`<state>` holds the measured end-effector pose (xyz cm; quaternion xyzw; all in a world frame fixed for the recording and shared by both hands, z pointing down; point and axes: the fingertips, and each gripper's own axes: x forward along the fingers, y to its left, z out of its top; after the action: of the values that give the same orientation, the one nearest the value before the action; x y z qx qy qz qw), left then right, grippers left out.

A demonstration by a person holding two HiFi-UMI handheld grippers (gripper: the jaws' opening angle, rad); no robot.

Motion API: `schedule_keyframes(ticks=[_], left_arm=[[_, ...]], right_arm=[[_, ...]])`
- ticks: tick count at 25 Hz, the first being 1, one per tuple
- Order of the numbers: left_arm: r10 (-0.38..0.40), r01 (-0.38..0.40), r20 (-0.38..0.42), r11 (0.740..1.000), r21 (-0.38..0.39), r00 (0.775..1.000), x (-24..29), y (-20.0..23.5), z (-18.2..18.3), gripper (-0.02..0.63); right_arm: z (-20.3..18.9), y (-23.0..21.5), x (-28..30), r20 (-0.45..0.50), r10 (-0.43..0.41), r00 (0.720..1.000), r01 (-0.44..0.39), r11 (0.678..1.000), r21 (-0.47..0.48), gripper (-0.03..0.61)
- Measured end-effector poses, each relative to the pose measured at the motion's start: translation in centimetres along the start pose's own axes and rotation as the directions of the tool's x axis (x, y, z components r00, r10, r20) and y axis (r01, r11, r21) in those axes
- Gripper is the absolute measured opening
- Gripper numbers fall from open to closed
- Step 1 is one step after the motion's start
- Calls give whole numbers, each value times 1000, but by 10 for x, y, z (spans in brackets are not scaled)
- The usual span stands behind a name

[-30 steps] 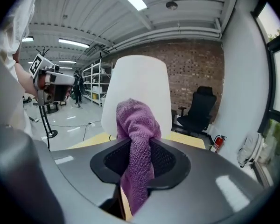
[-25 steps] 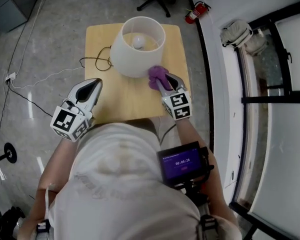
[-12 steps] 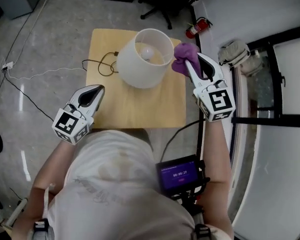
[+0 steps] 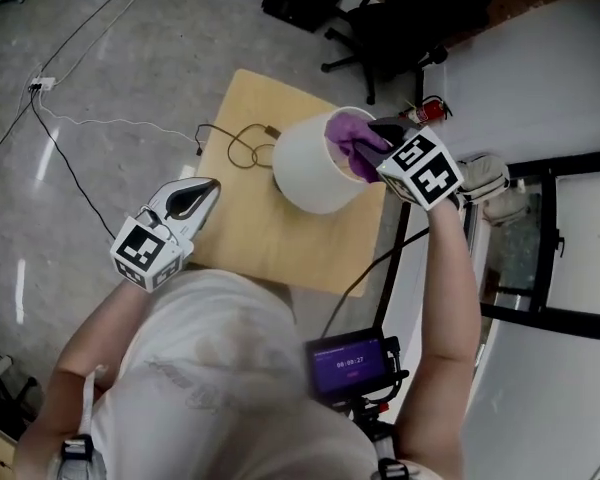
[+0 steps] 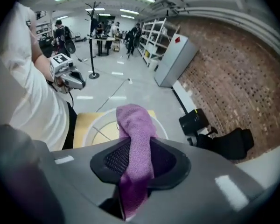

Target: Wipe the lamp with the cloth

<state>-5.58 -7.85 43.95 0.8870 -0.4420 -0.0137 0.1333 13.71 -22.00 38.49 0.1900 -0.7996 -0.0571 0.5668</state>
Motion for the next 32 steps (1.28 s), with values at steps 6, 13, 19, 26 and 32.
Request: schedule_keyframes(ticks=[6,13,19,26,32], left_arm=[[56,-56,-1,998,-15,998,-15,15,-3,2],[49,-49,-10,999,-21,999,-16,17,-8,2],[21,-22,-17,1000,-12,1000,-6,13,-9,2],[16,-17,-22,1000,-21,1000,-3,15,-12,2],[23,-24,-29,999,-38,999,-4,16,-15,2]], right_arm=[[7,-10,28,-68,5,998,-4,1000,13,120],[14,33,17,-69,380,922,-383,923,-43,120],[-24,26,22,-394,262,881,-349,922,-168,120],[-13,-21,30,-368,-98,925,10,972,-233,118],[4,6,38,-201,52,978,-86,983,-164,118]])
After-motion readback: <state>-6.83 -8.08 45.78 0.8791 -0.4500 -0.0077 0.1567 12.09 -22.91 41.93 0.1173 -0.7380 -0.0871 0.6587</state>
